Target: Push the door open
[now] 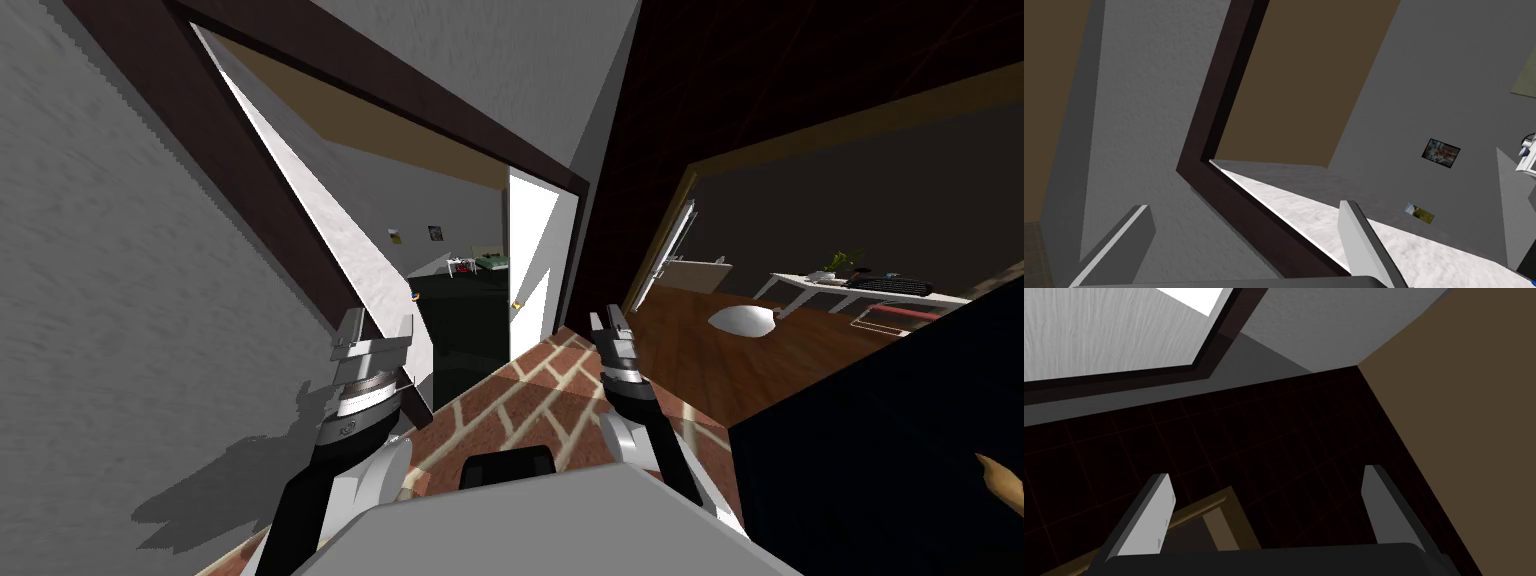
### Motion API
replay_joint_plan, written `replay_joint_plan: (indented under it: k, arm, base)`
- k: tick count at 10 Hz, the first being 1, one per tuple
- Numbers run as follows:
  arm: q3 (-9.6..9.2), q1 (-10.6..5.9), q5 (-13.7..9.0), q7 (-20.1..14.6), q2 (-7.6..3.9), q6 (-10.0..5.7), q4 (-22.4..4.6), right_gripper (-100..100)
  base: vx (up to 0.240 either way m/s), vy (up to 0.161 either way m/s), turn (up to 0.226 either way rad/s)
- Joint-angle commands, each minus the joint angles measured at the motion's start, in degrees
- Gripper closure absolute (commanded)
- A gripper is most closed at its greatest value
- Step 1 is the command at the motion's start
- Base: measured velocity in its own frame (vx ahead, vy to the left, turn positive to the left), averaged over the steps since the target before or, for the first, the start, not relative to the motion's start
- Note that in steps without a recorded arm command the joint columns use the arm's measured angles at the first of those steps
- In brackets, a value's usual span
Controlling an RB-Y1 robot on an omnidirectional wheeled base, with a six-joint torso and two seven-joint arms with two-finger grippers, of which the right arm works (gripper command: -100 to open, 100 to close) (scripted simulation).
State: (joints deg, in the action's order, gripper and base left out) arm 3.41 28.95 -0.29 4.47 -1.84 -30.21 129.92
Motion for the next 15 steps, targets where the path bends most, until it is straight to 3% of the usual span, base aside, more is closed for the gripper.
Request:
replay_joint_plan:
  k: [1, 6, 10, 12, 14, 15]
  arm:
    - [-0.43, -1.01, -0.2, -0.2, -0.30, -0.41, -2.6, -100]
    - [-1.51, -3.56, -0.5, -0.7, -0.95, -1.45, -9.2, -100]
    - [-2.79, -6.61, -1.0, -1.3, -1.56, -2.69, -16.9, -100]
    - [-3.15, -7.46, -1.1, -1.5, -1.71, -3.03, -19.2, -100]
    - [-3.91, -9.25, -1.4, -1.9, -2.01, -3.76, -23.0, -100]
    - [-3.91, -9.25, -1.4, -1.9, -2.01, -3.76, -23.7, -100]
  base:
    - [0.054, -0.003, 0.062]
    - [0.097, -0.042, 0.060]
    - [0.089, -0.062, 0.077]
    - [0.072, -0.053, 0.058]
    - [0.059, -0.048, 0.067]
    - [0.061, -0.042, 0.043]
